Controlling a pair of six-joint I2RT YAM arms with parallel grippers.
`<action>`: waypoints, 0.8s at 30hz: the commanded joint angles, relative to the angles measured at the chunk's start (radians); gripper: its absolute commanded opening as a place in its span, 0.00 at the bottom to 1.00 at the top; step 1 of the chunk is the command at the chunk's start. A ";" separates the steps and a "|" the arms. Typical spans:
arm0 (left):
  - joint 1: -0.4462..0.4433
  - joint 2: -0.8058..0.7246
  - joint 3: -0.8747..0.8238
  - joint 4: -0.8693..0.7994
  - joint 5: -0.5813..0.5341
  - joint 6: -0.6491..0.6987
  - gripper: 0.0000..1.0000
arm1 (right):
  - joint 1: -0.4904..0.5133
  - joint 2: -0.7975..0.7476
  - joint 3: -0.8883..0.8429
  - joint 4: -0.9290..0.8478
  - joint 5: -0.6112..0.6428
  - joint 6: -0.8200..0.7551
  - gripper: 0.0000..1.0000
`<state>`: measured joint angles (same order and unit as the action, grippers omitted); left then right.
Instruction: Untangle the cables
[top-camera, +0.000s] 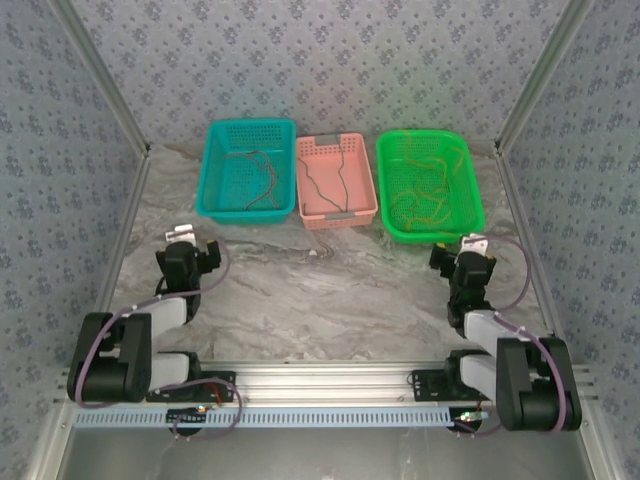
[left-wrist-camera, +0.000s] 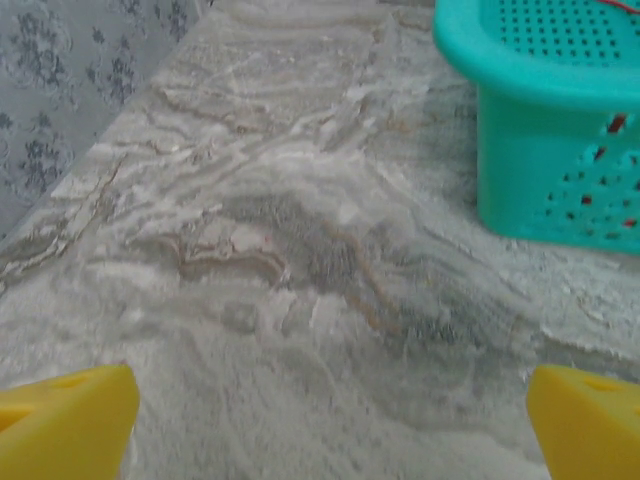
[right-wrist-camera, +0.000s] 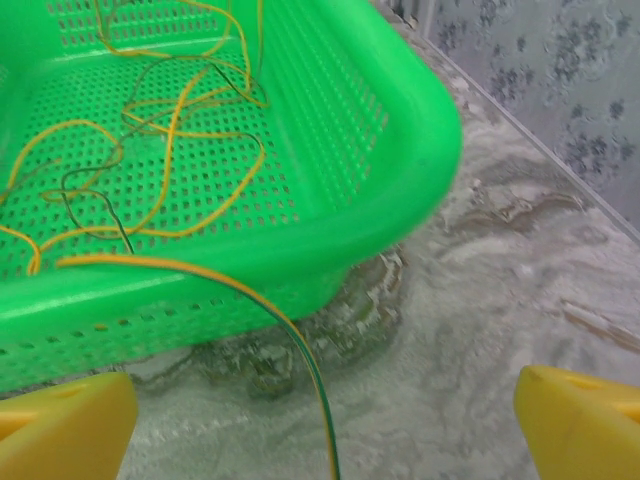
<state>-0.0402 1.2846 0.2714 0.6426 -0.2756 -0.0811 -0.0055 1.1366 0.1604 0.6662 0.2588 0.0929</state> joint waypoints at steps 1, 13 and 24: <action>0.031 0.079 0.036 0.204 0.056 0.023 0.99 | -0.016 0.068 0.029 0.187 -0.049 -0.041 0.99; 0.059 0.247 0.136 0.177 0.184 0.033 0.99 | -0.034 0.378 0.079 0.417 -0.242 -0.105 0.99; 0.060 0.247 0.132 0.187 0.186 0.033 0.99 | -0.004 0.384 0.208 0.182 -0.089 -0.089 0.99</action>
<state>0.0132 1.5311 0.3916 0.8330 -0.1150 -0.0601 -0.0166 1.5112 0.3527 0.8871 0.1268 0.0101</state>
